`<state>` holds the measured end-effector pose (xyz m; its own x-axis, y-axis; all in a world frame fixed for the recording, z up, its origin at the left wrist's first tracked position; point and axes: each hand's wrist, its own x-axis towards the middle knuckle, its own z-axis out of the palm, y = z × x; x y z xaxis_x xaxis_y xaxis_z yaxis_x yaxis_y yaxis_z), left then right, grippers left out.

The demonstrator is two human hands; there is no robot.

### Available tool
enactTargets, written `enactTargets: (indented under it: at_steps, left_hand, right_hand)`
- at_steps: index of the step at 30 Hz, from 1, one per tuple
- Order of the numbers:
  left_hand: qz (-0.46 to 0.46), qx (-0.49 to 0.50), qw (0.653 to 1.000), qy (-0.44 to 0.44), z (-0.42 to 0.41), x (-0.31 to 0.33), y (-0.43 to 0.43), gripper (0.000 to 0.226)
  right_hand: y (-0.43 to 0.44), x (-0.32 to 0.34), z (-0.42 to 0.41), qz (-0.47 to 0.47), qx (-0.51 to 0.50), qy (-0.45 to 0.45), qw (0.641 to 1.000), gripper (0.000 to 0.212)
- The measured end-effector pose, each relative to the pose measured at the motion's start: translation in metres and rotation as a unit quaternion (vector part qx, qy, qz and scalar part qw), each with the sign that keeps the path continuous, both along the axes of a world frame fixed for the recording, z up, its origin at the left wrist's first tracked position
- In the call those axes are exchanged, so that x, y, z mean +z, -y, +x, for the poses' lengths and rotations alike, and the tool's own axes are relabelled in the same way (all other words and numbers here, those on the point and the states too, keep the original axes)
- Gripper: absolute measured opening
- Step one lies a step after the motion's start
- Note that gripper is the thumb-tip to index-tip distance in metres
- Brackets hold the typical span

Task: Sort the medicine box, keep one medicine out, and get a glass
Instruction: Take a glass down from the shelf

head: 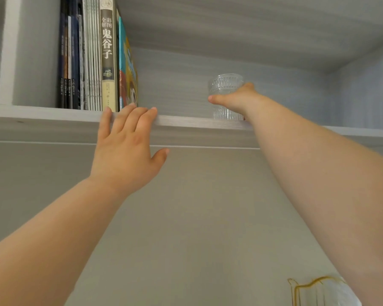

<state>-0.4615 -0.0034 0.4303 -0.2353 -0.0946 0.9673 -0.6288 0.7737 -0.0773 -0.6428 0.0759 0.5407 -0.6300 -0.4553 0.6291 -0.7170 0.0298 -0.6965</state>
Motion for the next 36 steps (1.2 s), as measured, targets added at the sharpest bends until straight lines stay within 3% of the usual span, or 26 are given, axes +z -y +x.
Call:
enactTargets:
  at_steps: [12,26,32,34,36]
  left_hand:
    - [0.004,0.005,1.0,0.009,0.001,0.001,-0.001,0.073]
    - [0.068,0.01,0.994,0.081,0.016,0.016,-0.012,0.072]
    - [0.138,-0.131,0.981,0.029,0.019,-0.005,-0.047,0.059]
    - [0.198,-0.217,0.956,-0.013,0.017,-0.016,-0.062,0.052]
    - [0.293,-0.305,0.904,-0.058,0.014,-0.024,-0.078,0.044]
  right_hand:
    - [-0.003,-0.001,-0.006,-0.055,0.009,0.006,0.998,0.088]
    - [-0.062,0.005,0.03,-0.041,0.043,0.011,0.998,0.09]
    - [-0.094,-0.02,0.04,-0.071,0.064,-0.002,0.995,0.091]
    - [-0.105,-0.035,0.045,-0.071,0.085,0.003,0.994,0.091]
    - [-0.115,-0.053,0.05,-0.069,0.101,0.007,0.992,0.084]
